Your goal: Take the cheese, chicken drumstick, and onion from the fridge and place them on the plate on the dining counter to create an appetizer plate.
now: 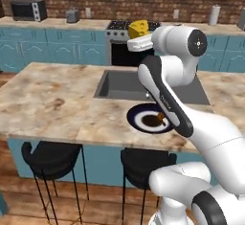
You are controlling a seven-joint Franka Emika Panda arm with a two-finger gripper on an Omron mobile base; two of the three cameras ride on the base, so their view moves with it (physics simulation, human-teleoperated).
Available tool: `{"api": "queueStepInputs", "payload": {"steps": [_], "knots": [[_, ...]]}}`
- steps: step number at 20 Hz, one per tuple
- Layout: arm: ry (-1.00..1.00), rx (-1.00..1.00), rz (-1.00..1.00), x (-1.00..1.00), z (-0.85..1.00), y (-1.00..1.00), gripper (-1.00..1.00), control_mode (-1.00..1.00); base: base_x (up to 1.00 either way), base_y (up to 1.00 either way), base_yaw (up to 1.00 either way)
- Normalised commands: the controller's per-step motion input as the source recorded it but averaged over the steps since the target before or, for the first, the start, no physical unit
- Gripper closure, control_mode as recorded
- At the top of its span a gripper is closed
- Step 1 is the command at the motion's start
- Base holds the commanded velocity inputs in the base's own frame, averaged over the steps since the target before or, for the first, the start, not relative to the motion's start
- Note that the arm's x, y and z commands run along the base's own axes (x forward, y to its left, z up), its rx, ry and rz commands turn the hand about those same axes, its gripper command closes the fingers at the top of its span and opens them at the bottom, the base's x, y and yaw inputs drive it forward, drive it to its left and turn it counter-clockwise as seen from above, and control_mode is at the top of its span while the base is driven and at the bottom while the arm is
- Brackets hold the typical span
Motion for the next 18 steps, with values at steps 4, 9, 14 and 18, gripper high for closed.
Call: {"api": "queueStepInputs", "payload": {"steps": [4,9,14,18], "knots": [[0.00,0.00,0.00,0.00,0.00,0.00,1.00,1.00,0.22,0.42,-0.52],[0.00,0.00,0.00,0.00,0.00,0.00,1.00,1.00,0.25,0.54,-0.52],[0.00,0.00,0.00,0.00,0.00,0.00,1.00,1.00,0.30,0.65,-0.48],[0.00,0.00,0.00,0.00,0.00,0.00,1.00,1.00,0.28,0.62,-0.38]]}}
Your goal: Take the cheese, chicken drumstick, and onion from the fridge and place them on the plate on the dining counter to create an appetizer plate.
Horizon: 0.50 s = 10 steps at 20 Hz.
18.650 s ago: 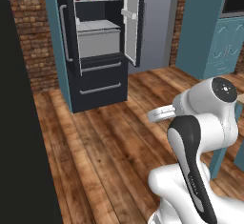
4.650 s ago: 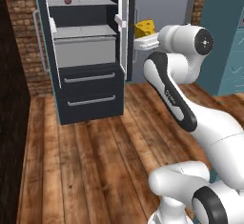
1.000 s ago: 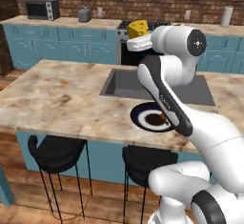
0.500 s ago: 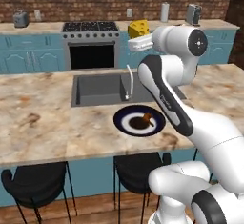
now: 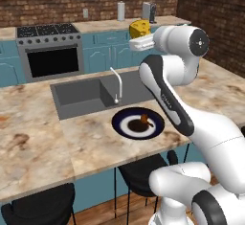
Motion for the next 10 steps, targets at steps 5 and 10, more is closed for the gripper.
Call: {"api": "queueStepInputs", "payload": {"steps": [5,10], "knots": [[0.00,0.00,0.00,0.00,0.00,0.00,1.00,1.00,0.37,0.55,-0.26],[0.00,0.00,-0.03,0.02,0.00,0.00,1.00,-1.00,0.22,0.15,-0.05]]}}
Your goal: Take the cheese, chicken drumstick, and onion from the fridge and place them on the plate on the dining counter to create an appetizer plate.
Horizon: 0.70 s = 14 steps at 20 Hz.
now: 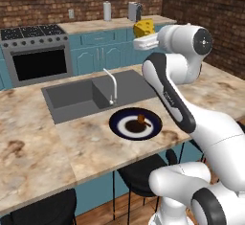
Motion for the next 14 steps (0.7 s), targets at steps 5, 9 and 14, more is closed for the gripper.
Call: {"api": "queueStepInputs", "payload": {"steps": [5,9,14], "knots": [[0.13,0.00,-0.01,0.00,-0.02,0.00,1.00,-1.00,0.00,0.00,0.00],[0.22,0.00,-0.01,0.00,-0.34,0.00,1.00,-1.00,0.00,0.00,0.00],[0.11,-0.01,0.00,0.06,-0.68,0.00,1.00,-1.00,0.00,0.00,0.00]]}}
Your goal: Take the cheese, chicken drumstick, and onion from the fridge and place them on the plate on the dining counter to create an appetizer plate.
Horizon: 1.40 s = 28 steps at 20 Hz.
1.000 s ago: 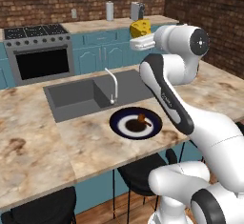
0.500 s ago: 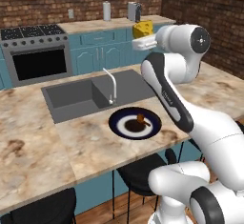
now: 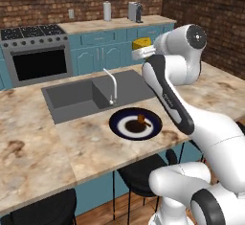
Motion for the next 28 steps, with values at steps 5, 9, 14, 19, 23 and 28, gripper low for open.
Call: {"api": "queueStepInputs", "payload": {"steps": [5,9,14,19,23,28], "knots": [[0.03,0.00,0.02,0.28,-0.69,0.00,1.00,-1.00,0.00,0.00,0.00],[0.02,0.00,0.03,0.28,-0.56,0.00,1.00,-1.00,0.00,0.00,0.00],[0.17,0.00,0.00,0.11,-0.27,0.00,1.00,-1.00,0.00,0.00,0.00],[0.30,0.00,0.00,0.11,-0.23,0.00,1.00,-1.00,0.00,0.00,0.00],[0.21,0.00,0.00,0.18,-0.39,0.00,1.00,-1.00,0.00,0.00,0.00],[0.09,0.00,0.00,0.02,-0.59,-0.04,1.00,-1.00,0.00,0.00,0.00]]}}
